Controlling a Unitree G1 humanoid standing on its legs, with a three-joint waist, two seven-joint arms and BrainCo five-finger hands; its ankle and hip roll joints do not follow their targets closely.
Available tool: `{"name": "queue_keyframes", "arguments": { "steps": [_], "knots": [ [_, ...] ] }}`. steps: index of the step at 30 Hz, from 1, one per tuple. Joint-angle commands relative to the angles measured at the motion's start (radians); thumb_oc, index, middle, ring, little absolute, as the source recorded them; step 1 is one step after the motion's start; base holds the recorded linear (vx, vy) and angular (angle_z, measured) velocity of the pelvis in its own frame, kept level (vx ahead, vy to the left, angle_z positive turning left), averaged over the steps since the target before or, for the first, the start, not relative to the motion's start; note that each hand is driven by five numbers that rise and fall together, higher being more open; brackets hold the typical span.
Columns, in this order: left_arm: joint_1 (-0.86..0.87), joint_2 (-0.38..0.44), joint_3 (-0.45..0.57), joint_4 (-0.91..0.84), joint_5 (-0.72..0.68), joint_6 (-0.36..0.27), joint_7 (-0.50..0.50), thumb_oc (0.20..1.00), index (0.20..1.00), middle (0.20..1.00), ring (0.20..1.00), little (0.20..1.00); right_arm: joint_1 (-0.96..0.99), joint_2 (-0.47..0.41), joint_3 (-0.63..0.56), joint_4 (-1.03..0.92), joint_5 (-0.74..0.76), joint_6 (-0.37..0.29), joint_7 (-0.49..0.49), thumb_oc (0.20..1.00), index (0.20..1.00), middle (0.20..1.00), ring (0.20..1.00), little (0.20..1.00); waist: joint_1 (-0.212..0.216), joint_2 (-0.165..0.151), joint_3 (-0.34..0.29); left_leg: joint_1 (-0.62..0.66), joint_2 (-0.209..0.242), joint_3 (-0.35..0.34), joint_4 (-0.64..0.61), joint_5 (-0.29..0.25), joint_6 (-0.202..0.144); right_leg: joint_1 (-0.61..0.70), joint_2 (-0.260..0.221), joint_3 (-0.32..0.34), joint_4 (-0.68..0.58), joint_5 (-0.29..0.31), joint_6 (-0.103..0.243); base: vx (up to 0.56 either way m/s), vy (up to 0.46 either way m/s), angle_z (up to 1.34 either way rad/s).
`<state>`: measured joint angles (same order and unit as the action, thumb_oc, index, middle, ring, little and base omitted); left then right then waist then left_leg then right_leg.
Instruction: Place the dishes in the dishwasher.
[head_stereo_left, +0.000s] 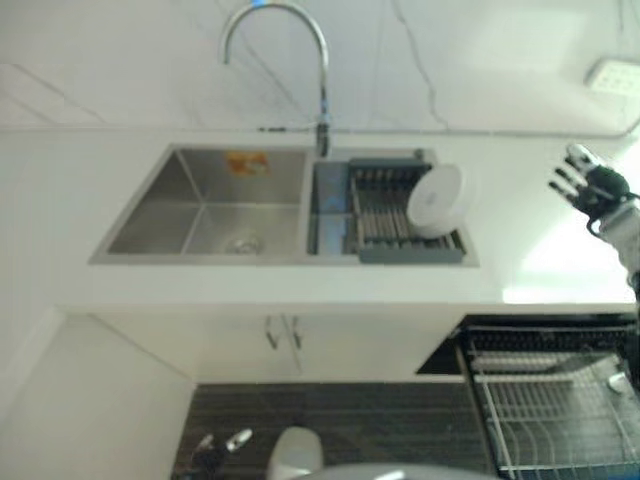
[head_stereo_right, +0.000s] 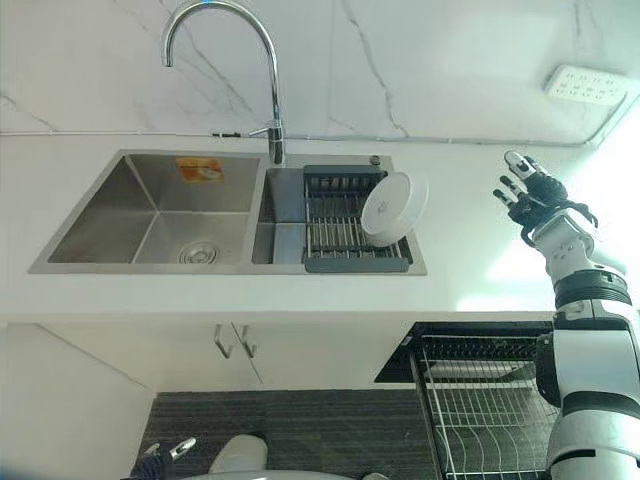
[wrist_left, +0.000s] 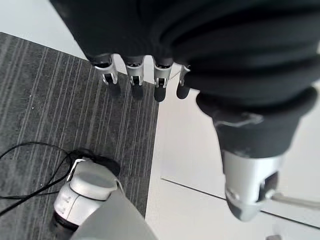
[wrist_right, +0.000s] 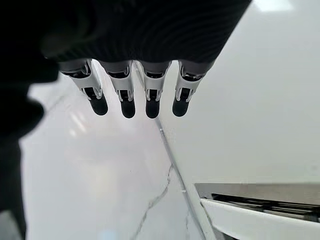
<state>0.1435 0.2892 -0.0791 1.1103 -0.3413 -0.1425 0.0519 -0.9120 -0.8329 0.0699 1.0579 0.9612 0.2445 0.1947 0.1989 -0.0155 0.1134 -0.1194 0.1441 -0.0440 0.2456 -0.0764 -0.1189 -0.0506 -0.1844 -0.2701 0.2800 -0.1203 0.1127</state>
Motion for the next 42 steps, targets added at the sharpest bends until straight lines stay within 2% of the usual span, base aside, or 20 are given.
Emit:
{"name": "queue_keyframes", "arguments": {
  "steps": [1, 10, 22, 34, 42],
  "knots": [
    [-0.043, 0.052, -0.045, 0.023, 0.002, -0.031, -0.007, 1.000, 1.000, 1.000, 1.000, 1.000, -0.102, -0.023, 0.022, 0.030, -0.013, -0.019, 0.054, 1.000, 1.000, 1.000, 1.000, 1.000, 0.014, -0.003, -0.030, -0.019, 0.020, 0.035, 0.054, -0.093, -0.024, 0.010, -0.031, 0.013, 0.020, -0.080, 0.025, 0.05, -0.020, 0.07],
    [-0.023, 0.056, -0.050, 0.022, 0.000, -0.036, -0.021, 1.000, 1.000, 1.000, 1.000, 1.000, -0.089, 0.026, 0.025, 0.053, -0.027, -0.035, 0.065, 1.000, 1.000, 1.000, 1.000, 1.000, 0.022, 0.018, -0.024, -0.018, 0.025, 0.035, 0.054, -0.089, -0.026, 0.018, -0.044, -0.002, 0.020, -0.081, 0.028, 0.03, -0.034, 0.04],
    [-0.006, 0.047, -0.053, -0.012, -0.019, -0.018, -0.034, 1.000, 1.000, 1.000, 1.000, 1.000, -0.076, 0.045, 0.034, 0.075, -0.064, -0.036, 0.087, 1.000, 1.000, 1.000, 1.000, 1.000, 0.031, 0.042, -0.009, -0.030, 0.029, 0.023, 0.054, -0.075, -0.037, 0.018, -0.051, -0.015, 0.020, -0.085, 0.024, 0.00, -0.007, 0.03],
    [0.021, 0.051, -0.059, -0.048, -0.028, -0.014, -0.050, 1.000, 1.000, 1.000, 1.000, 1.000, -0.088, 0.034, 0.050, 0.090, -0.074, -0.038, 0.106, 1.000, 1.000, 1.000, 1.000, 1.000, 0.041, 0.060, 0.013, -0.046, 0.020, 0.007, 0.054, -0.064, -0.042, 0.009, -0.059, -0.026, 0.020, -0.080, 0.024, 0.00, -0.004, 0.08],
    [0.044, 0.069, -0.073, -0.122, -0.046, 0.022, -0.064, 1.000, 1.000, 1.000, 1.000, 1.000, -0.077, 0.035, 0.049, 0.082, -0.067, -0.042, 0.119, 1.000, 1.000, 1.000, 1.000, 1.000, 0.044, 0.072, 0.022, -0.049, 0.017, 0.009, 0.054, -0.061, -0.042, 0.011, -0.066, -0.031, 0.020, -0.080, 0.026, 0.03, -0.010, 0.05]
  ]
}}
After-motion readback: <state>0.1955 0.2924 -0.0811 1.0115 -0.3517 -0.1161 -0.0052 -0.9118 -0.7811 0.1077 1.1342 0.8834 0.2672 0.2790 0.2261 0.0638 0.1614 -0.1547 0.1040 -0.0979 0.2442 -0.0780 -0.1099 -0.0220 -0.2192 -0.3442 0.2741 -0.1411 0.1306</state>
